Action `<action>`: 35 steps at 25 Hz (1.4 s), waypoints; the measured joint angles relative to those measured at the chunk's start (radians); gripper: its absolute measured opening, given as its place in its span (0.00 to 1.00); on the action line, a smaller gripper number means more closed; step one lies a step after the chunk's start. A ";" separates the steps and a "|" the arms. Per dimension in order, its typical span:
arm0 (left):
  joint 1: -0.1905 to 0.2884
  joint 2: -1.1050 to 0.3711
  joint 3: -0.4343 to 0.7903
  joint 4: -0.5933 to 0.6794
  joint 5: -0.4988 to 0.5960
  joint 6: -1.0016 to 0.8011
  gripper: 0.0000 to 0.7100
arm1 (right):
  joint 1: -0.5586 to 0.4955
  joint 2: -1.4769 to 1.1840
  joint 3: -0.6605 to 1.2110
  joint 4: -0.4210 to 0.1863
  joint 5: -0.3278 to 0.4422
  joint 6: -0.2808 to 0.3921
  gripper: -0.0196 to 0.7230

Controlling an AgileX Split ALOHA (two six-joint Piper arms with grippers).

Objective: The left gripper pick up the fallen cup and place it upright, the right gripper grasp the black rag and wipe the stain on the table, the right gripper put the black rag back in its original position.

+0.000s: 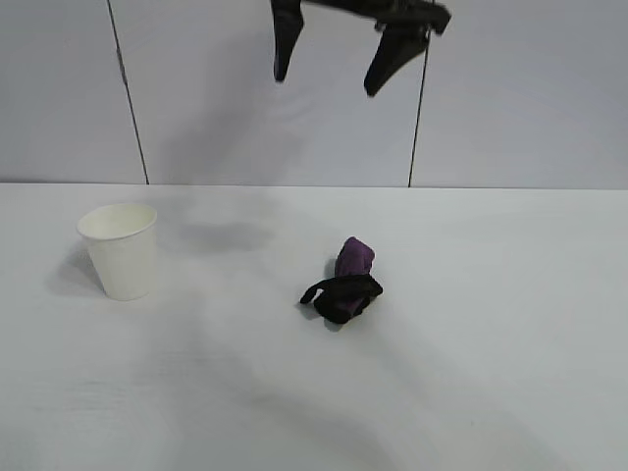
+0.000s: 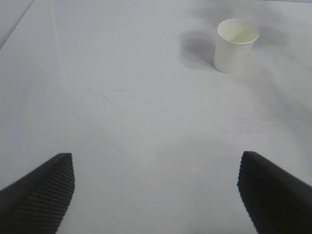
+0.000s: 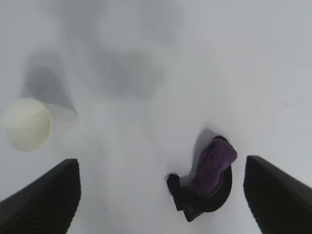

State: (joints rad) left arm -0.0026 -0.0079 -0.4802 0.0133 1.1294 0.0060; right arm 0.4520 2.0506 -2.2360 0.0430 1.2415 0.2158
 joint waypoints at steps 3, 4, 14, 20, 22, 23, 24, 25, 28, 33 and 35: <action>0.000 0.000 0.000 0.000 0.000 0.000 0.93 | 0.000 -0.110 -0.001 -0.030 0.010 0.000 0.87; 0.000 0.000 0.000 0.000 0.000 0.000 0.93 | 0.000 -0.146 -0.002 -0.035 0.013 0.000 0.87; 0.000 0.000 0.000 0.000 0.000 0.000 0.93 | 0.000 -0.442 -0.008 -0.114 0.027 -0.001 0.87; 0.000 0.000 0.000 0.000 0.000 0.000 0.93 | 0.000 -0.600 -0.008 -0.117 0.027 -0.030 0.87; 0.000 0.000 0.000 0.000 0.000 0.000 0.93 | 0.000 -0.673 -0.008 -0.132 0.027 -0.043 0.87; 0.000 0.000 0.000 0.000 0.000 0.000 0.93 | 0.000 -0.707 -0.008 -0.145 0.027 -0.048 0.87; 0.000 0.000 0.000 0.000 0.000 0.000 0.93 | 0.000 -0.749 -0.011 -0.160 0.027 -0.052 0.87; 0.000 0.000 0.000 0.000 0.000 0.000 0.93 | 0.000 -0.794 -0.011 -0.170 0.027 -0.057 0.87; 0.000 0.000 0.000 0.000 0.000 0.000 0.93 | 0.000 -0.924 -0.015 -0.185 0.027 -0.061 0.87; 0.000 0.000 0.000 0.000 0.000 0.000 0.93 | -0.017 -1.149 0.055 -0.240 0.027 -0.097 0.87; 0.000 0.000 0.000 0.000 0.000 0.000 0.93 | -0.057 -1.243 0.141 -0.283 0.027 -0.118 0.87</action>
State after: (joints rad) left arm -0.0026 -0.0079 -0.4802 0.0133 1.1294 0.0060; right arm 0.3953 0.8073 -2.0954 -0.2399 1.2683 0.0979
